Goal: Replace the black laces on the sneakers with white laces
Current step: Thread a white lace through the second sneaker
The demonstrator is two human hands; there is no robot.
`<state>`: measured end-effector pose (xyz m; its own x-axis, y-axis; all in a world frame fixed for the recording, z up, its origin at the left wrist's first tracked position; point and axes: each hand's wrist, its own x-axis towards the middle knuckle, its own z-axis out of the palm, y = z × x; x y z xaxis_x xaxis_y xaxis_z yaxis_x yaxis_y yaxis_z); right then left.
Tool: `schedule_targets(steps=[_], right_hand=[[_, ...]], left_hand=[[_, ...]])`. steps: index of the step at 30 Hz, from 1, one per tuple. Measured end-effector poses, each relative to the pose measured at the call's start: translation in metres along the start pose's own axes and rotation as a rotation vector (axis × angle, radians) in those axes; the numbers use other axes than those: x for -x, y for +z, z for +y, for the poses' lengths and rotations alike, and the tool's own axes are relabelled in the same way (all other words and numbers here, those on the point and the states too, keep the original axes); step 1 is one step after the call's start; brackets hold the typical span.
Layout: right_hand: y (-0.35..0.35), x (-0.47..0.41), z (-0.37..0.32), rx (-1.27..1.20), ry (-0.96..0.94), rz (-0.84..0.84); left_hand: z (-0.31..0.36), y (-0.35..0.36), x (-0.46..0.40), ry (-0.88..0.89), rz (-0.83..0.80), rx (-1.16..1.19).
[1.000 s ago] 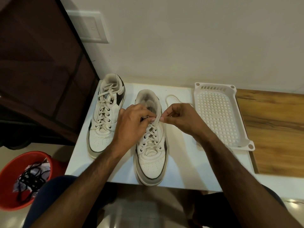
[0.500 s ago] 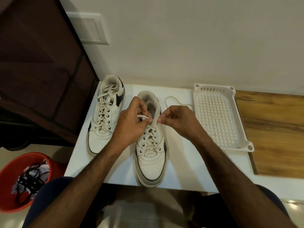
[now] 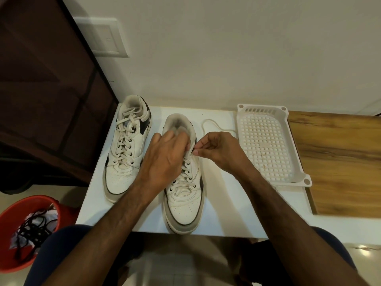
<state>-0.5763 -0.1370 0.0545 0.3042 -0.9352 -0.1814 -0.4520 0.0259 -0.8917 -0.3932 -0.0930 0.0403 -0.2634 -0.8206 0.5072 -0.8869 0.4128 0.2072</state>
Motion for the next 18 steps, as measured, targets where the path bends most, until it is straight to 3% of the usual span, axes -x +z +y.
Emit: schedule_targets(steps=[6, 10, 18], right_hand=[[0.005, 0.001, -0.002, -0.003, 0.001, 0.010], [0.008, -0.001, -0.002, 0.026, -0.016, 0.035], [0.009, 0.000, -0.005, 0.077, -0.029, 0.060]], left_hand=[[-0.007, 0.000, -0.004, 0.118, 0.019, -0.023], [-0.014, 0.004, -0.007, -0.179, -0.042, 0.271], [-0.017, 0.004, -0.004, -0.420, -0.037, 0.656]])
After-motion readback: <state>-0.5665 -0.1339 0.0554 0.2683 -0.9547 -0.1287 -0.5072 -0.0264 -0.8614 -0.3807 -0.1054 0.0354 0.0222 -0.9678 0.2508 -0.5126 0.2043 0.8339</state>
